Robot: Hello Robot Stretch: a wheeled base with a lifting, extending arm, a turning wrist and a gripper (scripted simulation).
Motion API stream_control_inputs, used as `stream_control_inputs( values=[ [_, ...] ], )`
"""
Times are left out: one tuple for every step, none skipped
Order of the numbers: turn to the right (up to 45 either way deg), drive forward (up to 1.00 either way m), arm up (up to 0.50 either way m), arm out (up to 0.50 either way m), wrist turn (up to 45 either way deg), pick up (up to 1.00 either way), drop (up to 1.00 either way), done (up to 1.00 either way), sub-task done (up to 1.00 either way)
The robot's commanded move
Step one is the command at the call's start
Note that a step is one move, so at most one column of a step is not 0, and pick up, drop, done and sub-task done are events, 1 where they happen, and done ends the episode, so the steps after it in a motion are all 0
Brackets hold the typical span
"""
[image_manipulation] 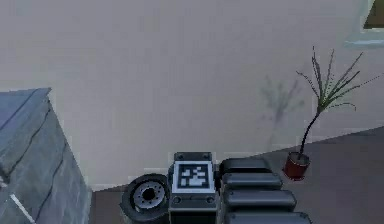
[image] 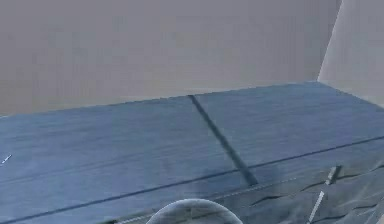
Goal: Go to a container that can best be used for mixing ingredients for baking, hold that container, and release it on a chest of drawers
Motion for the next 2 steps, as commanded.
stream_control_inputs(
  values=[
    [27.0, 0.00, 0.00, 0.00, 0.0, 0.00, 0.00, 0.00, 0.00],
    [-45.0, 0.00, 0.00, 0.00, 0.0, 0.00, 0.00, 0.00, 0.00]
  ],
)
